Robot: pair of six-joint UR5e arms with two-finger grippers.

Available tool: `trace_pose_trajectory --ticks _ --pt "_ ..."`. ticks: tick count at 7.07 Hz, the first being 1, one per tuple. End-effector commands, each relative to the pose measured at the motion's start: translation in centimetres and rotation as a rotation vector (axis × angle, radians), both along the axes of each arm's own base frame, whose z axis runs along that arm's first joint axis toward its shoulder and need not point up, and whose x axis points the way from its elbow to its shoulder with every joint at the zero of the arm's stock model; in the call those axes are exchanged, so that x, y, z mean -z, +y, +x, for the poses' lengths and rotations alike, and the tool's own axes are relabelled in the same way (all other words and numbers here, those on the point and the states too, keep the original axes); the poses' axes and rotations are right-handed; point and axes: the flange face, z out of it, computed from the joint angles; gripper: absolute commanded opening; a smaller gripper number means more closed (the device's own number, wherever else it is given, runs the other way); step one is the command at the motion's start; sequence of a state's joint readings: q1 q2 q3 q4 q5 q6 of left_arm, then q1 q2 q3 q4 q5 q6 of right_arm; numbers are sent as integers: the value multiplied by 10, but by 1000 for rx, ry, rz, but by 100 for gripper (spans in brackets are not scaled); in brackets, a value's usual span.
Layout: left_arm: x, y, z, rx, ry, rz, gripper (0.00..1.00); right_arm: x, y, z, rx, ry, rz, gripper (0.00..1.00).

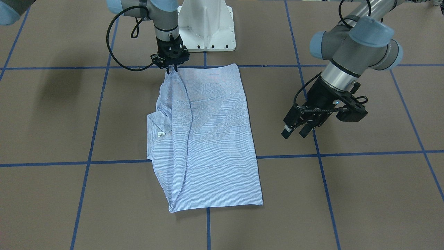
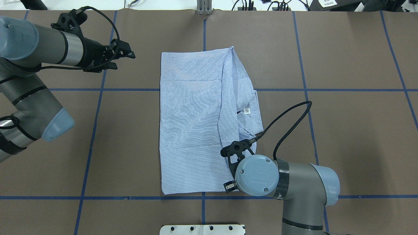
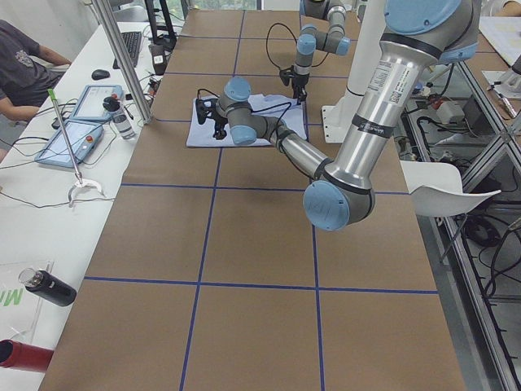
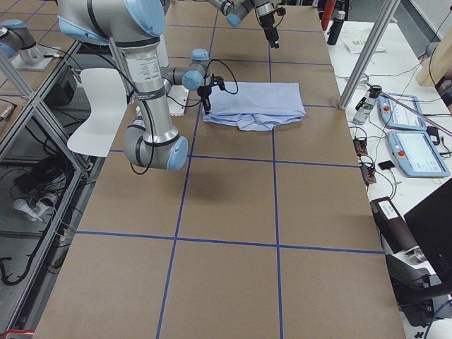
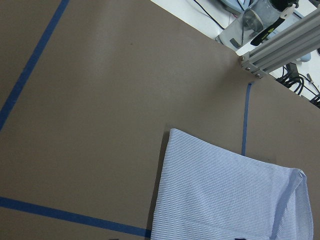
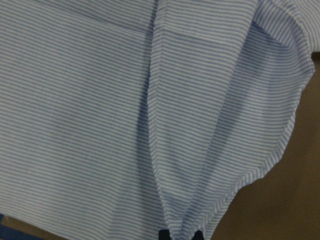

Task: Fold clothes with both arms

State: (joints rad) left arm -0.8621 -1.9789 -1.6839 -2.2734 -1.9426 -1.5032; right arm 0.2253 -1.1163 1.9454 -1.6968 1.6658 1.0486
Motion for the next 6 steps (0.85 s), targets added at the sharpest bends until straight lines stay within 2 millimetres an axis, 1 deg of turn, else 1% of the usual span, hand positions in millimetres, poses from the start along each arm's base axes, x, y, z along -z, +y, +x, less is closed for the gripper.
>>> trace_pose_trajectory --ticks 1,2,3,4,5,6 --pt "-1 0 0 2 -1 -2 81 9 -13 16 -17 -16 0 0" --pt "0 0 0 3 1 -2 81 17 -12 34 -20 -13 -1 0" --pt "1 0 0 3 3 -2 81 6 1 35 -23 5 -5 0" --pt "3 1 -1 7 8 -3 81 -14 37 12 -25 46 -30 0" --pt "3 1 -1 8 8 -3 81 -15 37 19 -51 40 -52 0" --pt "3 1 -1 8 8 -3 81 -15 37 19 -52 40 -53 0"
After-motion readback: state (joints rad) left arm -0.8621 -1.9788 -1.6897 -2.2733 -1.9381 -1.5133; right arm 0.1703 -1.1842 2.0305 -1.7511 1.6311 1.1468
